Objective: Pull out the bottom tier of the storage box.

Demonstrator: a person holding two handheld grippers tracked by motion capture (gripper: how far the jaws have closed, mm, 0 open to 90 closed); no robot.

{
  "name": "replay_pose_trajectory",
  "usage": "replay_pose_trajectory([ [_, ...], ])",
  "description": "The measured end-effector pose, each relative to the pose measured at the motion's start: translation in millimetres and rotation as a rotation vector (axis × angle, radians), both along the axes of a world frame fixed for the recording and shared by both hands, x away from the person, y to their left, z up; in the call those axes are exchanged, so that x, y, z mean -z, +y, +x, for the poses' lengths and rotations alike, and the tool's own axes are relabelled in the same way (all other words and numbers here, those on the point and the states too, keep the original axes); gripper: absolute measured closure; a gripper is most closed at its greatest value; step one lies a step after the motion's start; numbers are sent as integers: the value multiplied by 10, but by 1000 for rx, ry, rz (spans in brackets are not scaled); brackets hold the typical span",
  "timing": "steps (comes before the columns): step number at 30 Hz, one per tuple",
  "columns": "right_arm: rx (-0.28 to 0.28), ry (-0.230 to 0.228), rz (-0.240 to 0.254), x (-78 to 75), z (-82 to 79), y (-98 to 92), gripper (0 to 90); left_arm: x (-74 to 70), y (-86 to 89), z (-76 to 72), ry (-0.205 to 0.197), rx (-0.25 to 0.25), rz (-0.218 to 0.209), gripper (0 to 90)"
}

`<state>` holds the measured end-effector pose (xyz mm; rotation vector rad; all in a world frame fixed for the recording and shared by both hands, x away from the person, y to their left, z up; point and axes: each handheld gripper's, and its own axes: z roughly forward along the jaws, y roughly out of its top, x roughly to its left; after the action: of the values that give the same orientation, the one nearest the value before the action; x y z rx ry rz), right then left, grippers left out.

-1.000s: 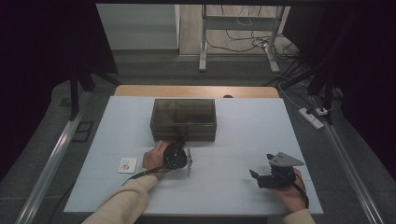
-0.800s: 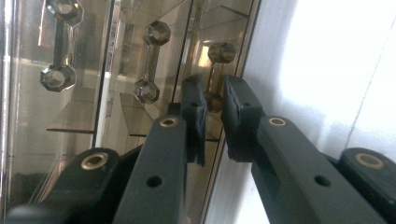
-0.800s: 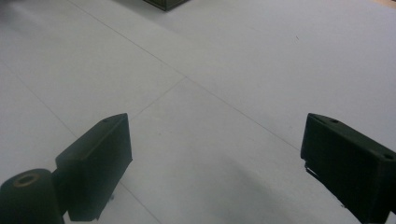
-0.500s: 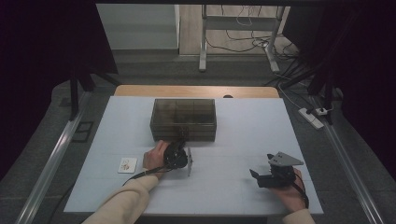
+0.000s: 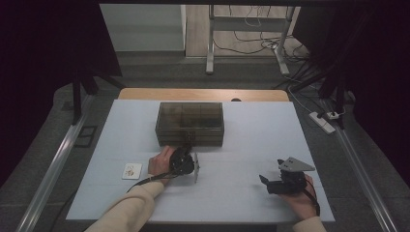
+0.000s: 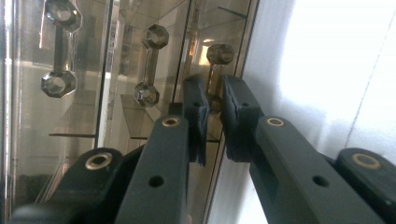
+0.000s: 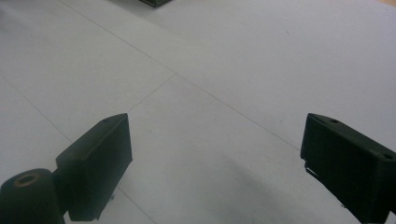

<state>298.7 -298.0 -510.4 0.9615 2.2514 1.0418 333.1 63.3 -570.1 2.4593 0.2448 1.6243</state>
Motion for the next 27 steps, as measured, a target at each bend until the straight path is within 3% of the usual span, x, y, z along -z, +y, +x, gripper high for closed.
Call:
replay_pose_trajectory([
  [14,5,-1,2,-6,-6,-15,87,8,9,-6,2,1,-6,796],
  [27,0,-1,-1,-1,-1,7,87,15,-7,2,-9,5,19,794],
])
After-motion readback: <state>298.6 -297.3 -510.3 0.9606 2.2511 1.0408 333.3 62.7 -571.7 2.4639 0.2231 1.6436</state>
